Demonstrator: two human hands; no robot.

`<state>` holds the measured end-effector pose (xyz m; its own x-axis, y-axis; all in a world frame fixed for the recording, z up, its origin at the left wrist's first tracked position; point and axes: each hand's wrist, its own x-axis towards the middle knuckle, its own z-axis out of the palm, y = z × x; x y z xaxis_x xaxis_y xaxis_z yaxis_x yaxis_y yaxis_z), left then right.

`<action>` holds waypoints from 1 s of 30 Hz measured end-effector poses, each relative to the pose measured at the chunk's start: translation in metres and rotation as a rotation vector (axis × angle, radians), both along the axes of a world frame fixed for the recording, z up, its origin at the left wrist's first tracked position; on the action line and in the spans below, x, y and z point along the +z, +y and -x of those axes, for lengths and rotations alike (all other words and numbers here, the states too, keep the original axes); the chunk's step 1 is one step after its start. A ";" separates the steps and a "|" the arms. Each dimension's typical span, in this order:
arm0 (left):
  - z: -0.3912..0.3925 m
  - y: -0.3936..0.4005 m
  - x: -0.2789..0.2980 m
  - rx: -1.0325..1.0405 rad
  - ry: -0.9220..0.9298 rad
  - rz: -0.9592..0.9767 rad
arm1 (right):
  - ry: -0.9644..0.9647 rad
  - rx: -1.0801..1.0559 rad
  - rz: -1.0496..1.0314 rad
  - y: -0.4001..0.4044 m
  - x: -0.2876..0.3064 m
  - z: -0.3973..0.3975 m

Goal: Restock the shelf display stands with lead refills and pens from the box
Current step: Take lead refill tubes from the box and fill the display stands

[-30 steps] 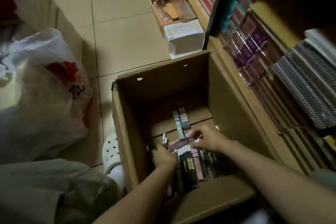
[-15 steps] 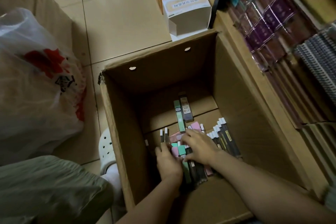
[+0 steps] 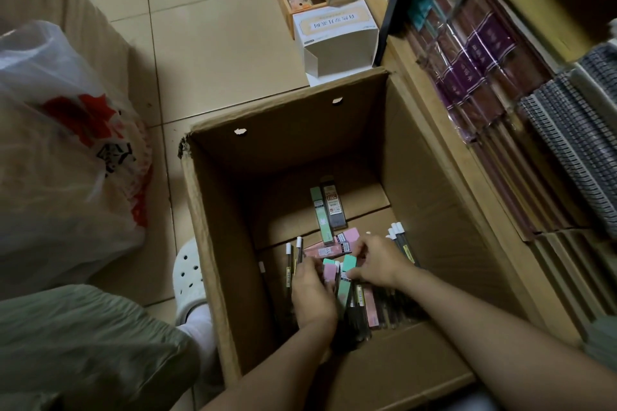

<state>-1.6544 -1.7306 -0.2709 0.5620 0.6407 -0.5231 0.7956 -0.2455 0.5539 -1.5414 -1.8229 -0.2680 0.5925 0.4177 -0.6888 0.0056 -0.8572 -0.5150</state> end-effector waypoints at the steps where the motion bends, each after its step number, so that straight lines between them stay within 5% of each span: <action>1: 0.002 -0.002 -0.001 -0.042 -0.002 -0.019 | 0.040 -0.071 -0.007 -0.002 0.001 -0.002; 9: 0.003 0.002 -0.003 0.025 0.011 0.061 | 0.074 -0.499 -0.077 -0.019 0.016 -0.018; 17: -0.011 0.008 0.005 0.269 -0.155 0.116 | -0.010 -0.500 -0.178 -0.014 0.037 -0.024; 22: -0.026 0.015 0.012 0.547 -0.360 0.374 | 0.062 -0.535 -0.287 0.003 0.039 -0.023; 26: -0.033 0.017 0.018 0.416 -0.461 0.586 | 0.120 -0.477 -0.361 0.020 0.032 -0.022; 30: -0.043 0.020 0.019 0.217 -0.369 0.619 | 0.124 -0.493 -0.395 0.029 0.027 -0.030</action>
<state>-1.6115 -1.7108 -0.2514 0.6652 0.4071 -0.6260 0.5264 0.3388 0.7798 -1.5113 -1.7944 -0.2411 0.7058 0.3528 -0.6143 -0.4204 -0.4893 -0.7641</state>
